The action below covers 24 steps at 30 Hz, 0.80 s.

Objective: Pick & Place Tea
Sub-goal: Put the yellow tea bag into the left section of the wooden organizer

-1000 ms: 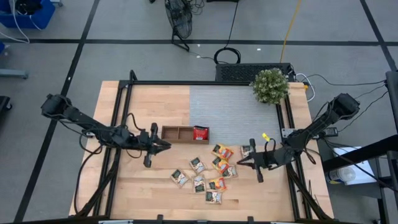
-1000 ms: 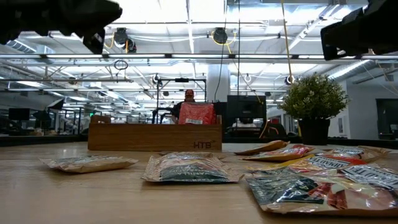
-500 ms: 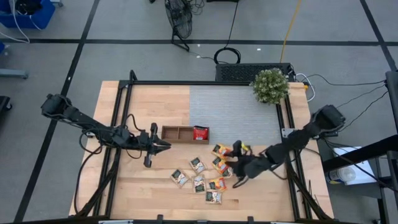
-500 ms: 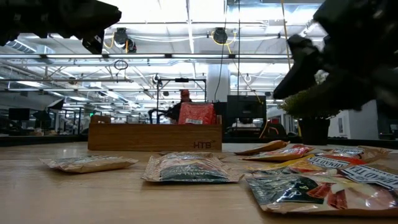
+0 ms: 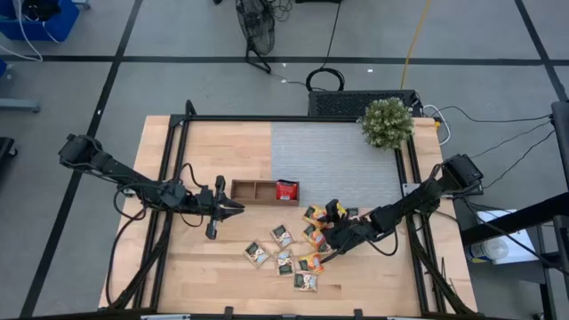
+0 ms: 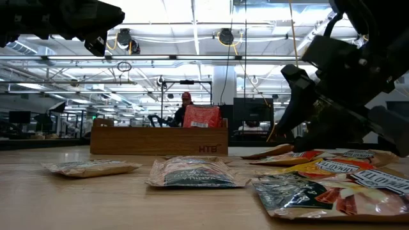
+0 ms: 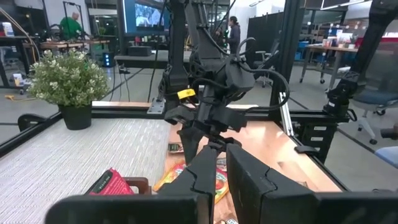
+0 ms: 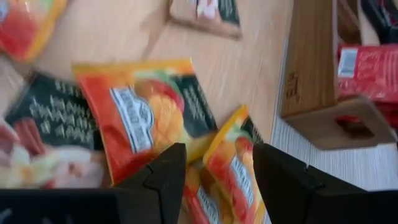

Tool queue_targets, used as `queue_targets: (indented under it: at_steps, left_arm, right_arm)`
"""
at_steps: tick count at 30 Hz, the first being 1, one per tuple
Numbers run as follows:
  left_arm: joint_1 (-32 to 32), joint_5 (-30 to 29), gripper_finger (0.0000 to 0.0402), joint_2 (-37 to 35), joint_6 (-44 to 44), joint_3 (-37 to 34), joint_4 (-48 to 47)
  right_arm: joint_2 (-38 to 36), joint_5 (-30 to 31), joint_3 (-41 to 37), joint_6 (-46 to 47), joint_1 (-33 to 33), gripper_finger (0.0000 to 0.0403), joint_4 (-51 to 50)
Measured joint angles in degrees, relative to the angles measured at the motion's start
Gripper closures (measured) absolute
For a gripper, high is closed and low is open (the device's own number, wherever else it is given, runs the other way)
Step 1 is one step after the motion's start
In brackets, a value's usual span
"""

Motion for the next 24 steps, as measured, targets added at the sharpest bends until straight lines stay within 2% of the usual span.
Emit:
queue_targets:
  at_steps: [6,14,20,23,24]
  left_arm:
    - [0.0,0.0,0.0360,0.0,0.0,0.0,0.0]
    - [0.0,0.0,0.0360,0.0,0.2,0.0,0.0]
    - [0.0,0.0,0.0360,0.0,0.2,0.0,0.0]
    - [0.0,0.0,0.0360,0.0,0.2,0.0,0.0]
    - [0.0,0.0,0.0360,0.0,0.2,0.0,0.0]
  right_arm:
    - [0.0,0.1,0.0,0.0,-2.6,0.0237,-3.7]
    - [0.0,0.1,0.0,-1.8,-5.6,0.0248,-3.3]
    - [0.0,0.0,0.0,-3.5,-5.5,0.0252,-0.5]
    - [-0.9,-0.3,1.1,4.4,-5.5,0.0251,-1.4]
    - [-1.2,-2.2,2.3,7.9,-6.1,0.0250,-2.7]
